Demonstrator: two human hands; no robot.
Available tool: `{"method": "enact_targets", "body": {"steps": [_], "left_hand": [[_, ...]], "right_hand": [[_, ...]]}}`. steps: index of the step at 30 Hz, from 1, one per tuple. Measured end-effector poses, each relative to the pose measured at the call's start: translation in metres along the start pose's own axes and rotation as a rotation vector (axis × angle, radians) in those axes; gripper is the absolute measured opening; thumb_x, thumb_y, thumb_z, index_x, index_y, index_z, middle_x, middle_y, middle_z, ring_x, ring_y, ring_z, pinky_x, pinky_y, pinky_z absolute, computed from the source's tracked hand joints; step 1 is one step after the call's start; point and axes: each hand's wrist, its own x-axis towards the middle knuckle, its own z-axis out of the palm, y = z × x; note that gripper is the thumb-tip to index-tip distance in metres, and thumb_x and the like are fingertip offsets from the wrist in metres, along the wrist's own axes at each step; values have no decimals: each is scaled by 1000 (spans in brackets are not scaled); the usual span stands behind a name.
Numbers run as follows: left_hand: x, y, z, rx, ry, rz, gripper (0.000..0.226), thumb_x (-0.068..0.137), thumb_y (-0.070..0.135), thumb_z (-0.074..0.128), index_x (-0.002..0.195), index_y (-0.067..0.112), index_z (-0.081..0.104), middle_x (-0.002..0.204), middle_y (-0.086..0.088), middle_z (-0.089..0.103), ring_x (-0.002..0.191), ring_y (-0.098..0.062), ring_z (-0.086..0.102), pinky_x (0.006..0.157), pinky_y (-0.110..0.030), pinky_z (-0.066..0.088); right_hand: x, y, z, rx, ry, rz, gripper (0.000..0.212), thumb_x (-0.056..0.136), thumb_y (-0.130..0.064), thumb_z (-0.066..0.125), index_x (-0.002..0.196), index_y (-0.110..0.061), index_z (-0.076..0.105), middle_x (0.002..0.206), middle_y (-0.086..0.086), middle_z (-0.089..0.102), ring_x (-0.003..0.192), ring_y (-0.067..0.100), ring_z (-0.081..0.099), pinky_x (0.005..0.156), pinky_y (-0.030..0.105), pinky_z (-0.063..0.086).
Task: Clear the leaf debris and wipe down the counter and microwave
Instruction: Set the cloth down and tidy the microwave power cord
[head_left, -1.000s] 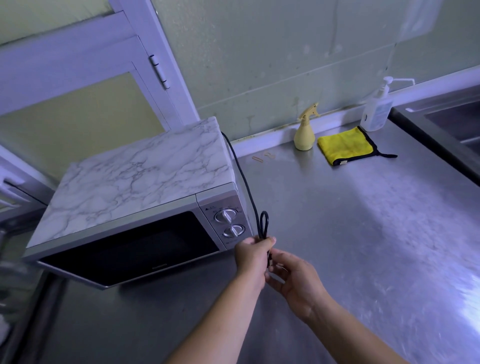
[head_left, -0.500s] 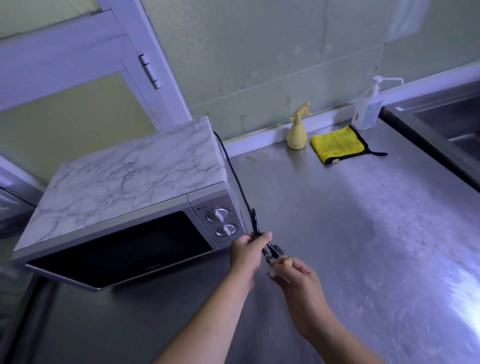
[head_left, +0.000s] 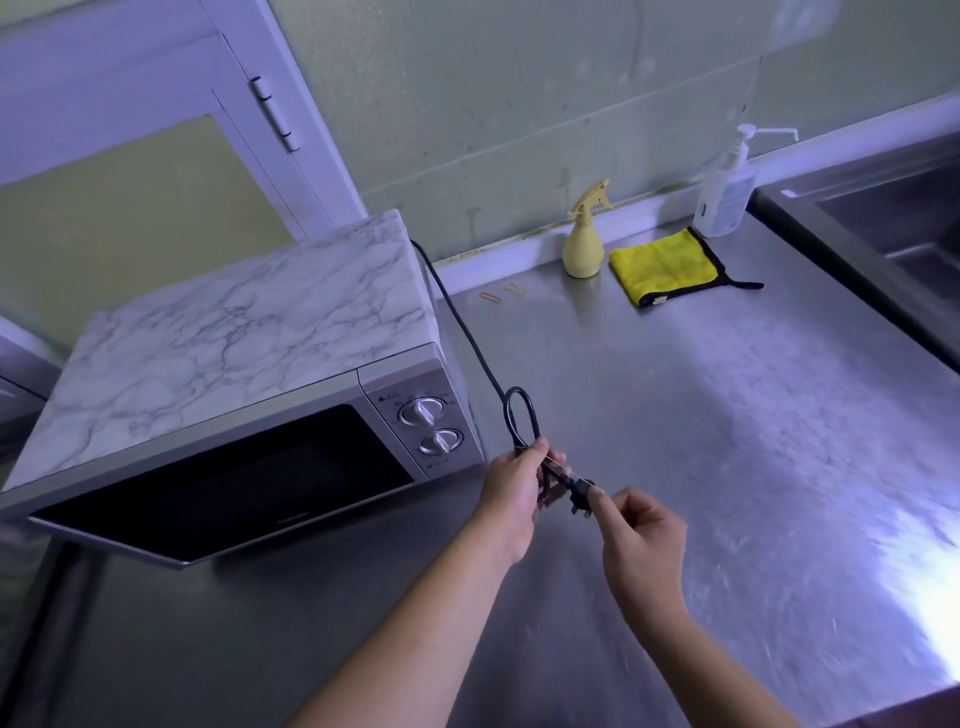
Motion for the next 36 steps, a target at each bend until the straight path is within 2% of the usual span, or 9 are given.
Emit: {"method": "enact_targets", "body": {"steps": [3,8,12,15,19,22,25,31,36], "left_hand": [[2,6,-7,121,-44,-6,19,102,16,53,85,8,59,88,-9,63,77,-16,63,72,-35,60],[3,1,-16,142,-10,-39,23,102,15,53,81,6,55,84,-16,57,85,-29,64,63,-33,60],[3,-3,-21,144,-1,-33,24,101,18,56,78,10,59,68,-5,61,63,-19,60,60,-29,56],[2,2,-23,235,-28,-28,26,99,20,58,75,12,60,67,-4,63,53,-16,51,60,-27,43],[3,6,-19,168,-40,-54,21,98,17,62,78,9,63,67,-4,63,53,-14,56,53,-23,53],[3,1,-17,92,6,-54,18,96,13,64,80,6,62,69,-7,61,53,-16,56,49,-21,53],[3,1,-21,58,3,-76,17,94,13,66,79,6,63,68,-5,61,50,-15,55,46,-23,52],[3,15,-31,165,-95,-149,19,94,9,61,76,9,63,68,-5,59,55,-12,52,44,-19,48],[0,13,-41,173,-146,-151,20,94,10,56,76,13,64,62,0,57,51,-11,53,47,-19,47]], "right_hand": [[17,3,-9,-194,-52,-21,47,85,-27,74,55,-1,48,45,-9,33,44,7,28,44,24,25],[23,10,-4,-205,-237,250,48,90,-42,69,51,-14,59,45,2,43,44,17,39,50,27,31],[4,21,2,-116,-196,411,49,82,-50,71,50,-15,61,42,2,42,39,17,40,40,23,31],[18,15,4,-98,-131,452,47,80,-45,76,55,-9,60,46,0,37,42,16,34,47,27,29],[29,10,6,3,-142,553,38,84,-34,74,58,-10,62,45,-2,40,40,15,28,41,24,25],[20,15,11,146,-181,721,28,88,-30,68,71,-10,60,52,1,37,42,15,21,43,25,19],[20,11,16,225,-223,803,18,89,-23,61,75,-12,55,59,4,48,40,14,25,45,25,22],[35,10,16,60,-274,695,17,86,-14,64,77,-7,51,74,14,45,46,17,26,49,28,23],[30,19,15,24,-339,613,29,89,-11,66,69,-9,46,61,6,29,47,16,25,48,28,22]]}}
